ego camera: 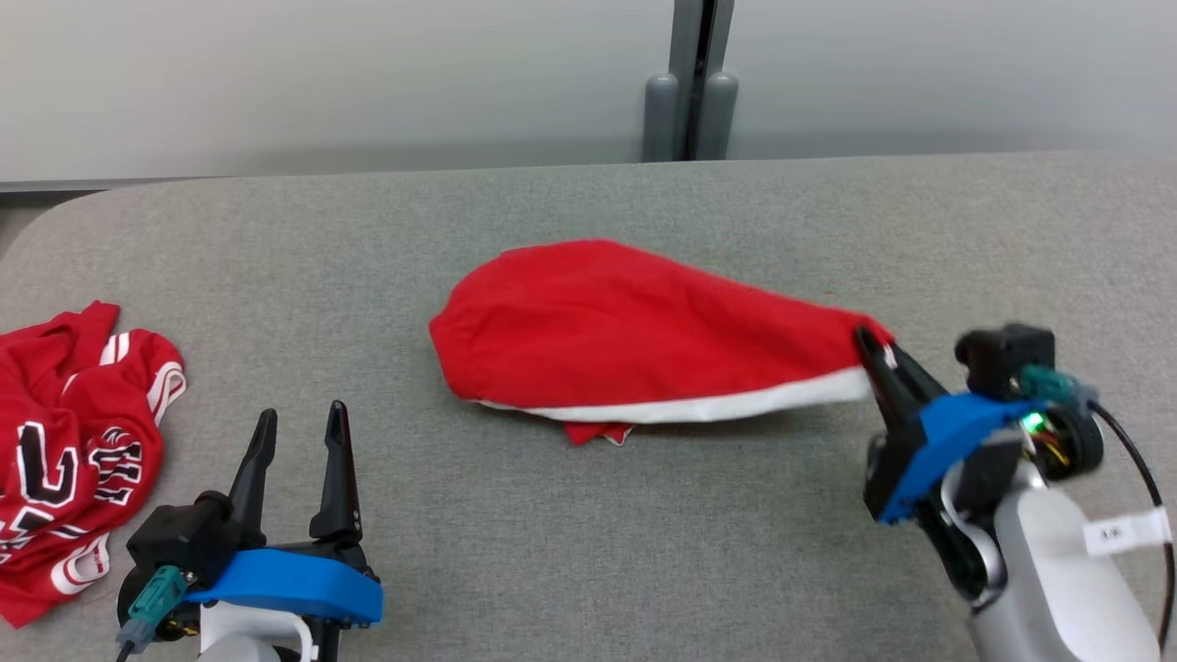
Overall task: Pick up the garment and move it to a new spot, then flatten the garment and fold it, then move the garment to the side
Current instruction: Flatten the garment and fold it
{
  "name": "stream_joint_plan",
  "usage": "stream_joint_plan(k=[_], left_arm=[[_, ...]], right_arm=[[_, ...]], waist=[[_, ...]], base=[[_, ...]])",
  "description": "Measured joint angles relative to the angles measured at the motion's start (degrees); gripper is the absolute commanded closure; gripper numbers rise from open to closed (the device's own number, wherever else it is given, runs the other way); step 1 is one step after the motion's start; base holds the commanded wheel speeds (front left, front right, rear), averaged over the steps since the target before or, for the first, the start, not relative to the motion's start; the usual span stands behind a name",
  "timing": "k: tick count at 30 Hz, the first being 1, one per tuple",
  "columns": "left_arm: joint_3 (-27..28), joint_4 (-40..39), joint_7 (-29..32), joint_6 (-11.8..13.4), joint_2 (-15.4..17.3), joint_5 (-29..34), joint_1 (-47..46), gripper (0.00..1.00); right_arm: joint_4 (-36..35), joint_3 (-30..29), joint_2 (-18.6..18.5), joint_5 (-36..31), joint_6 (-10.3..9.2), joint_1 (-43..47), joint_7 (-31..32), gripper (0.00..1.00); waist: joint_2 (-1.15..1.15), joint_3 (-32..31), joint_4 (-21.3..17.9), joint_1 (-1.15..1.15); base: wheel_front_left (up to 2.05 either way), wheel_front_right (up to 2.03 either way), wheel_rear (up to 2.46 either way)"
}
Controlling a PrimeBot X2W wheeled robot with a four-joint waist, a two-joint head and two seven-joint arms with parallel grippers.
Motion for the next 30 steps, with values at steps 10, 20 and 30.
stream_joint_plan(k=[10, 20, 30], left_arm=[[-0.43, -0.78, 0.89, 0.26, 0.9, 0.34, -0.78, 0.0], [-0.7, 0.16, 0.86, 0.33, 0.93, 0.25, -0.11, 0.0], [-0.96, 0.99, 0.33, 0.29, -0.03, 0.19, 2.68, 0.0]], right_arm=[[10.21, -4.09, -0.51, -4.65, 0.0, 0.51, -9.53, 0.0], [8.69, -6.76, 0.74, -8.01, 0.0, 2.01, -14.67, 0.0], [-2.6, -9.66, 2.9, -8.1, 0.0, 14.7, -12.83, 0.0]], waist=[[0.0, 1.42, -0.71, 0.0], [0.0, -1.68, -0.83, 0.0], [0.0, -5.61, -0.21, -0.01]], base=[[0.0, 0.0, 0.0], [0.0, 0.0, 0.0], [0.0, 0.0, 0.0]])
